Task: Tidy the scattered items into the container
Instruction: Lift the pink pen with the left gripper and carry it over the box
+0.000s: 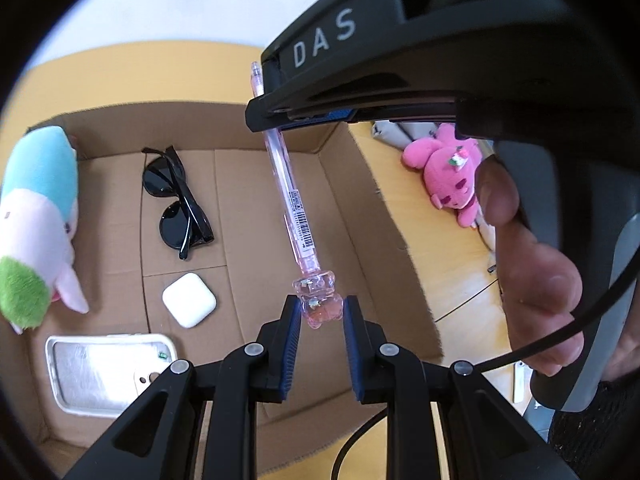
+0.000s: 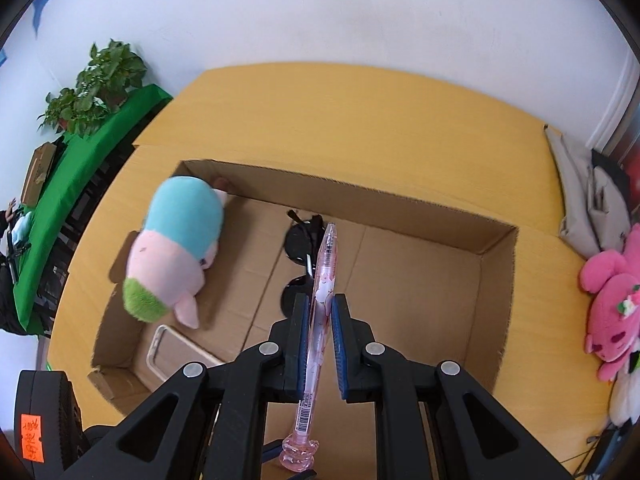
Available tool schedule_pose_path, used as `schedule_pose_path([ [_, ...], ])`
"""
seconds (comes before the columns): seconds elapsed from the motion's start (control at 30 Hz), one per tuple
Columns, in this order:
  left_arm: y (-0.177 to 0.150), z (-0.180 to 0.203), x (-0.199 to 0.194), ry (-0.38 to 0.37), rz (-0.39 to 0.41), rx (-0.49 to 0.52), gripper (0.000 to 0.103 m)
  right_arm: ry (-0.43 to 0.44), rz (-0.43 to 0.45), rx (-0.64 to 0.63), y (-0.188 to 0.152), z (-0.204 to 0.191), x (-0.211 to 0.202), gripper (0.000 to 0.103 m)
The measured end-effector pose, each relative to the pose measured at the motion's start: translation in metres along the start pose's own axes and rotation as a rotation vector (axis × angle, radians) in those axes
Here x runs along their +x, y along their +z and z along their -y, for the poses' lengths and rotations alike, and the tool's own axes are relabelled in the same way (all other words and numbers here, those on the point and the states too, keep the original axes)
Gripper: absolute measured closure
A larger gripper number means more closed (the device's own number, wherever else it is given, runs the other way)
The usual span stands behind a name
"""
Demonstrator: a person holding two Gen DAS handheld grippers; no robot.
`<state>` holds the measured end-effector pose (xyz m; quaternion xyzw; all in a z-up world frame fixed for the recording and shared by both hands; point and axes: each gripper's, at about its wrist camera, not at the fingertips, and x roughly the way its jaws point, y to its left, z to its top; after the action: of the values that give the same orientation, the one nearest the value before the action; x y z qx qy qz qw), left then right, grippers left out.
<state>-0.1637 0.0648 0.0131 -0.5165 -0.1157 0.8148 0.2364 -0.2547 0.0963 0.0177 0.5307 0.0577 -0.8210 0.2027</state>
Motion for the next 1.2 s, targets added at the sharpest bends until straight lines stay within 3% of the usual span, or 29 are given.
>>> schedule_pose_path([
  [0.27,0.019,-0.026,0.064,0.002,-0.12,-0.058,0.082,0.032,-0.124,0.063,0.007,0.041,0.081,0.091],
  [0.47,0.029,-0.031,0.105,0.004,-0.191,-0.065,0.082,0.023,-0.17,0.118,0.006,0.068,0.118,0.091],
  [0.7,0.031,-0.036,0.135,0.013,-0.233,-0.058,0.083,0.026,-0.184,0.131,0.004,0.083,0.141,0.09],
  [1.2,0.021,-0.042,0.149,0.016,-0.239,-0.09,0.082,0.034,-0.176,0.134,0.0,0.079,0.153,0.089],
])
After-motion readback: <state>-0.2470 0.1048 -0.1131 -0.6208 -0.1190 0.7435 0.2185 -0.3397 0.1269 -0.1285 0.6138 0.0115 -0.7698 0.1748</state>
